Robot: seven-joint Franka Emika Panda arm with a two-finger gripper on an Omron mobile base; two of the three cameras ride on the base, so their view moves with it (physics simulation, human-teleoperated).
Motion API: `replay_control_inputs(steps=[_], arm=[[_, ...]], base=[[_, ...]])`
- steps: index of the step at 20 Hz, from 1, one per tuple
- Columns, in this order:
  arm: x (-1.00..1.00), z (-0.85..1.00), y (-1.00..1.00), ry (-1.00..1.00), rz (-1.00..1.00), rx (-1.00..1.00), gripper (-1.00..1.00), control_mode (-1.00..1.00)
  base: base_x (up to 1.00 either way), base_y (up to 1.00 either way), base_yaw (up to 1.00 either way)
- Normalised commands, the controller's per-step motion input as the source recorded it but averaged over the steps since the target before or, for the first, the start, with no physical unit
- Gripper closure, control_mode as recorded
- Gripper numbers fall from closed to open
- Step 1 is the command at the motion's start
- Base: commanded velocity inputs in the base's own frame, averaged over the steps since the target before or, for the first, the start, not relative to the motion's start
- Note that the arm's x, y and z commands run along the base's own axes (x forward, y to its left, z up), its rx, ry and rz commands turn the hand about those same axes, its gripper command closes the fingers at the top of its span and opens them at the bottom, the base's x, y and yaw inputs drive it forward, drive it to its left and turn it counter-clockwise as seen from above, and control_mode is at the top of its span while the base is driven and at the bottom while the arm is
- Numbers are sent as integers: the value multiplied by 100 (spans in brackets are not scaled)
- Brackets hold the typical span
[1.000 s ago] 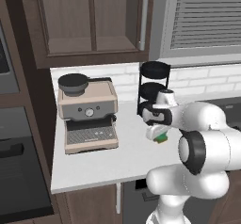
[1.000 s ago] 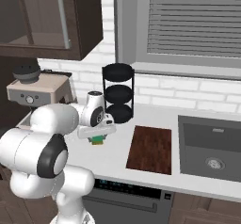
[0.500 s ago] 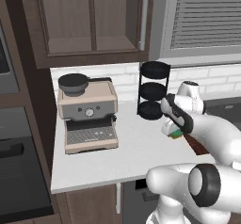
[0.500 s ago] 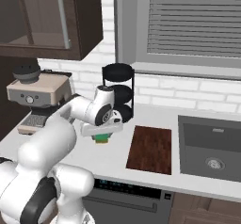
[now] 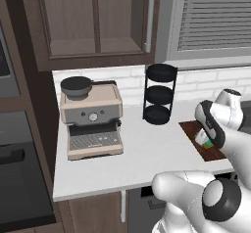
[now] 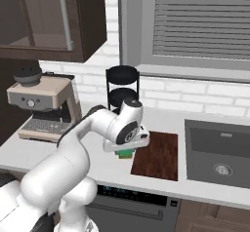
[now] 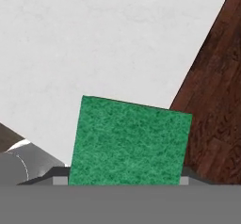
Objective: Pick up the sponge from the counter and clean the cutting board by briefly scrubbing or pressing down on the cutting board. Once finished, release the sponge.
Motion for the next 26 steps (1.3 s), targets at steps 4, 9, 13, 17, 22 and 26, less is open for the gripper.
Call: replay_control_inputs(steps=[4, 9, 13, 17, 22, 26], arm=[[0, -4, -55, 2, -11, 0, 100, -100], [0, -17, -53, 3, -6, 0, 100, -100], [15, -38, -12, 0, 0, 0, 100, -100], [32, -55, -1, -5, 0, 3, 100, -100], [23, -52, 0, -10, 0, 1, 100, -100], [7, -64, 0, -12, 0, 0, 100, -100]], base=[[0, 0, 0], [0, 0, 0], [0, 0, 0], [0, 0, 0], [0, 0, 0], [0, 0, 0]])
